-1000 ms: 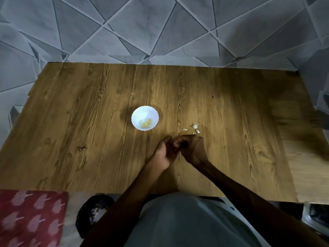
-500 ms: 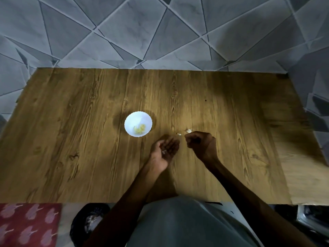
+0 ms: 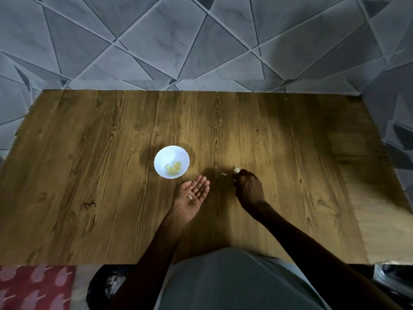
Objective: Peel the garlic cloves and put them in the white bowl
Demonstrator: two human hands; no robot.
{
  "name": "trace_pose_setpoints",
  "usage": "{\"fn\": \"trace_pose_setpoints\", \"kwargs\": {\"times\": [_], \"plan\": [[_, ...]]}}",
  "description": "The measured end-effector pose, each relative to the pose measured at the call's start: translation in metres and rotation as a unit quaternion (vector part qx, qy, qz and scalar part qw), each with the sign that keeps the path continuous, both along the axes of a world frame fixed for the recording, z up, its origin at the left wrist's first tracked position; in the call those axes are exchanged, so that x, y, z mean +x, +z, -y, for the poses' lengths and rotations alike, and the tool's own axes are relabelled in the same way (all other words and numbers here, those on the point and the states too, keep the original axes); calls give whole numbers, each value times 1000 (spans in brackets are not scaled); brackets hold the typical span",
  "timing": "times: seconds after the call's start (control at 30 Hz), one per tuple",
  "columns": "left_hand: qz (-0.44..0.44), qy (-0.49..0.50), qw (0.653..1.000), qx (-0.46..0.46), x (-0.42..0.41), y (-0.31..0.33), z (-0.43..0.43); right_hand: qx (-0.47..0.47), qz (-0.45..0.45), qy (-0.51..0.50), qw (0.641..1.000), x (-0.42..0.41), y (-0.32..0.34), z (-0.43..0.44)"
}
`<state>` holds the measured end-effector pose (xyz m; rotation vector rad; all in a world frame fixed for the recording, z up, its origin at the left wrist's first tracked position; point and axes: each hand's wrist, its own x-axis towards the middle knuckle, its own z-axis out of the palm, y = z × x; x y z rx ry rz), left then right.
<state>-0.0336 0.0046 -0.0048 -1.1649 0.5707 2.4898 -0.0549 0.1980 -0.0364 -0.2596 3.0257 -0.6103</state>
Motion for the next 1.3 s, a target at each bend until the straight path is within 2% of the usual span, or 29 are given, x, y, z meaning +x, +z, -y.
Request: {"fn": "trace_pose_setpoints", "kwargs": {"times": [0.17,0.23,0.37,0.5,0.67,0.87,1.0,1.07,1.2,1.3], "plan": [[2,7,1000,1,3,-1,5,68,-10,62,996,17,0,15],[6,11,1000,1,4,-2,8,34,-7,79,996,30,1,22],[5,20,1000,-5,6,-4,13,28,-24,217,976,56,-9,29],[0,27,1000,-6,9,-5,19,-5,-51,198,979,48,-1,31],[0,25,1000,2,17,-5,21,6,-96,334,938,42,-7,32],[-4,36,999,9,26,-4,24,0,-82,284,955,45,-7,-14],[-3,35,999,11,31,-5,25,-10,-39,125,991,28,2,-13],[-5,34,999,10,32,-4,24,-8,-13,71,997,20,4,-4],[-5,25,1000,4,34,-2,21,-1,10,46,999,30,0,9],[-8,26,1000,5,34,-1,20,12,12,98,995,50,-5,5]]}}
